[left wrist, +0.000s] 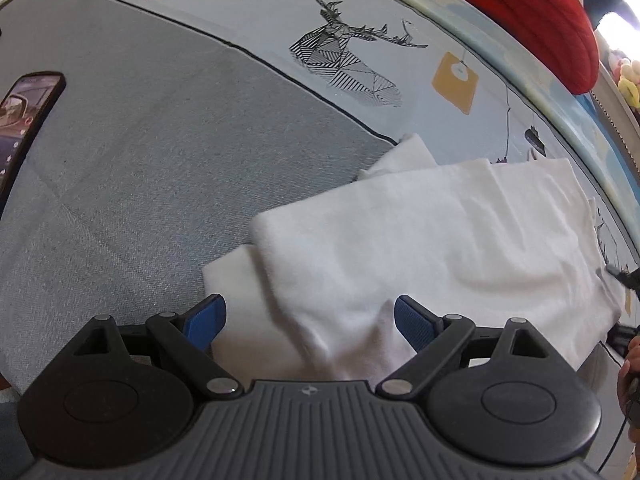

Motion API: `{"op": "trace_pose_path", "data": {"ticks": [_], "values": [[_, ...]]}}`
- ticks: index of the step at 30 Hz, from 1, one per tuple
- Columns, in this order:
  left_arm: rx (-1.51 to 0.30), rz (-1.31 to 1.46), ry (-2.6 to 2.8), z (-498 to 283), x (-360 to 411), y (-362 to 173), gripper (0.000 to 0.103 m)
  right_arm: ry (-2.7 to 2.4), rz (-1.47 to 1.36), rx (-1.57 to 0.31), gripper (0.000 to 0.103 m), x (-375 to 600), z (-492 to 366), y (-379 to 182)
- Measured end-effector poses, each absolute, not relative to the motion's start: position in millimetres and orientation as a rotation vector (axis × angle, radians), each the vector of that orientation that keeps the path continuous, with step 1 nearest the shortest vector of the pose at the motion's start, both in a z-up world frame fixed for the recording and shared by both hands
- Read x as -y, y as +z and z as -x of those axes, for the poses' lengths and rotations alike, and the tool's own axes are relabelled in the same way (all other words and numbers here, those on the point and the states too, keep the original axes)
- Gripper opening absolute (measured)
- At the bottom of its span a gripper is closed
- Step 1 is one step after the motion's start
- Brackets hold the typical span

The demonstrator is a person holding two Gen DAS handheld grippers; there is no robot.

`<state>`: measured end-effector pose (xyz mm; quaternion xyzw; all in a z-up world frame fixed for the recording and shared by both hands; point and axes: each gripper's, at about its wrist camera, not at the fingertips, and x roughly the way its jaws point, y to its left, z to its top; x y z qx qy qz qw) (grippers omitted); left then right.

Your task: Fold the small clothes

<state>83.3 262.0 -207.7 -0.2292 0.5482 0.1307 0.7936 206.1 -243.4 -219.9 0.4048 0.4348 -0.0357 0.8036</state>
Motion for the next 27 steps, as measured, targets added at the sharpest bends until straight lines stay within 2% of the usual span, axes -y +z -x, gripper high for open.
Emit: {"op": "trace_pose_path", "data": {"ticks": [1, 2, 6, 7, 8, 9, 14, 17, 23, 27], "values": [[-1.179, 0.494, 0.281, -82.9, -262.5, -207.6, 0.094, -0.072, -0.894, -0.939, 0.070, 247.1, -205.6, -221.9], [-1.178, 0.494, 0.281, -82.6, -262.6, -207.4, 0.094, -0.059, -0.923, -0.938, 0.072, 250.1, -204.5, -223.8], [-1.177, 0.485, 0.280, -83.2, -261.3, -206.8, 0.094, -0.024, -0.921, -0.945, 0.072, 250.7, -202.3, -227.0], [-1.178, 0.482, 0.282, -83.6, -261.2, -206.9, 0.094, -0.017, -0.895, -0.946, 0.068, 247.9, -203.1, -226.2], [-1.181, 0.482, 0.283, -84.4, -260.9, -207.4, 0.094, -0.018, -0.856, -0.944, 0.037, 244.8, -203.7, -224.2], [-1.184, 0.483, 0.286, -84.5, -261.6, -207.7, 0.094, -0.026, -0.808, -0.959, 0.015, 240.2, -207.0, -222.9], [-1.180, 0.514, 0.309, -82.6, -271.4, -206.2, 0.094, -0.097, -0.704, -0.998, 0.013, 221.4, -215.5, -213.4], [-1.162, 0.553, 0.325, -77.3, -282.3, -200.4, 0.094, -0.103, -0.497, -0.967, 0.010, 189.5, -217.2, -186.9], [-1.137, 0.670, 0.323, -62.6, -308.0, -192.0, 0.094, 0.303, -0.001, -0.682, 0.010, 70.7, -167.0, -100.1], [-1.136, 0.747, 0.308, -52.4, -325.2, -193.9, 0.094, 0.715, 0.312, -0.512, 0.010, -13.6, -76.5, -78.3]]}}
